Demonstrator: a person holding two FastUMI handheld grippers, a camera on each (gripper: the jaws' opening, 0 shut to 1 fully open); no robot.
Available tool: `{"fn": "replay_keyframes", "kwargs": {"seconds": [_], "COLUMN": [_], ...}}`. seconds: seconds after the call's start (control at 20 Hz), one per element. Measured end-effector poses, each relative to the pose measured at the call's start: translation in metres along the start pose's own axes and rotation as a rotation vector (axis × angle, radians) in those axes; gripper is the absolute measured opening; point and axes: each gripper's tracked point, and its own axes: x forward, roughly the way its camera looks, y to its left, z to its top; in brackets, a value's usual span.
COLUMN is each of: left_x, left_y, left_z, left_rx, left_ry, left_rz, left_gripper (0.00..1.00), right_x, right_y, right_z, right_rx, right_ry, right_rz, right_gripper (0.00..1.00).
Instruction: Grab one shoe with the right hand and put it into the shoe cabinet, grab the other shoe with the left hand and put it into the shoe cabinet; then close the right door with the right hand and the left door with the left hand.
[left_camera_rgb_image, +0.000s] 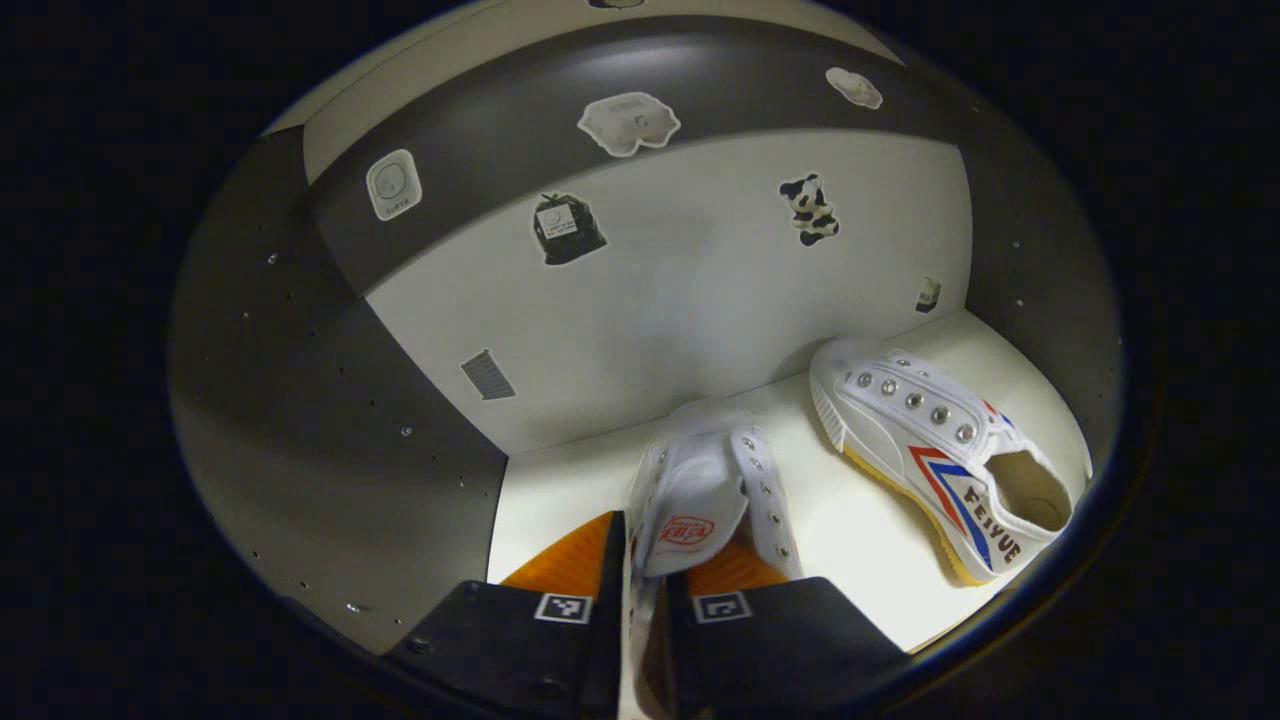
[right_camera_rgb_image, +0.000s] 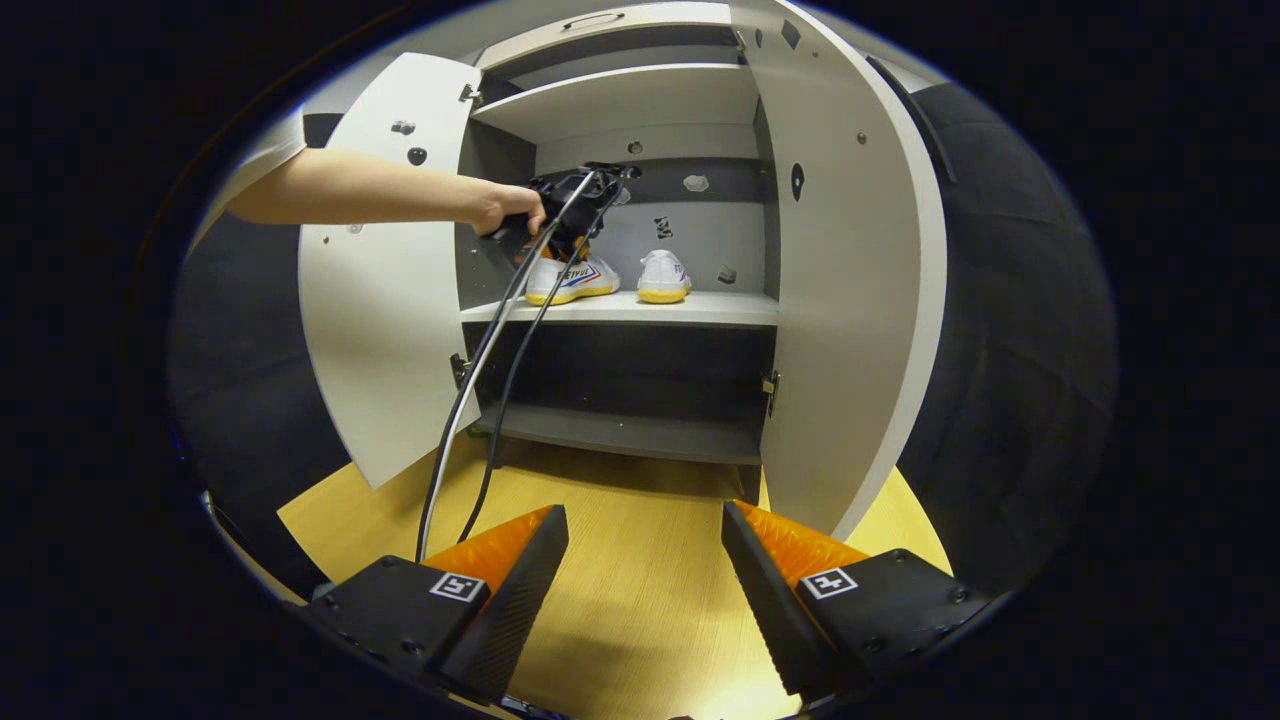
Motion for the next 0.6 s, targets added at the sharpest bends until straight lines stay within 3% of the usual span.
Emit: {"fn": "replay_keyframes", "kwargs": {"seconds": [0.05, 0.15, 0.3, 0.6], "left_x": [-0.01, -0.034, -0.081, -0.191], "left_y": [0.004, 0.004, -0.001, -0.017], "left_z": [0.0, -0.004, -0.013, -0.043], "left_rx": [-0.003, -0.043, -0.125, -0.262], "left_ry": [-0.017, -0.049, -0.125, -0.342], "left_rz": [0.003, -0.034, -0.109, -0.209], "left_gripper": [0.3, 0.63, 0.97, 0.97], "right_x": [0.0, -0.001, -0.007, -0.029], "right_y": [0.0, 0.002, 0.005, -0.001], "right_z": [0.002, 0.007, 0.02, 0.043], "right_rx": [0.006, 0.024, 0.026, 0.011], "right_ry": [-0.005, -0.01, -0.028, -0.053], "right_rz": [-0.003, -0.001, -0.004, -0.048], "right_gripper": [0.99, 0.99, 0.99, 0.98]}}
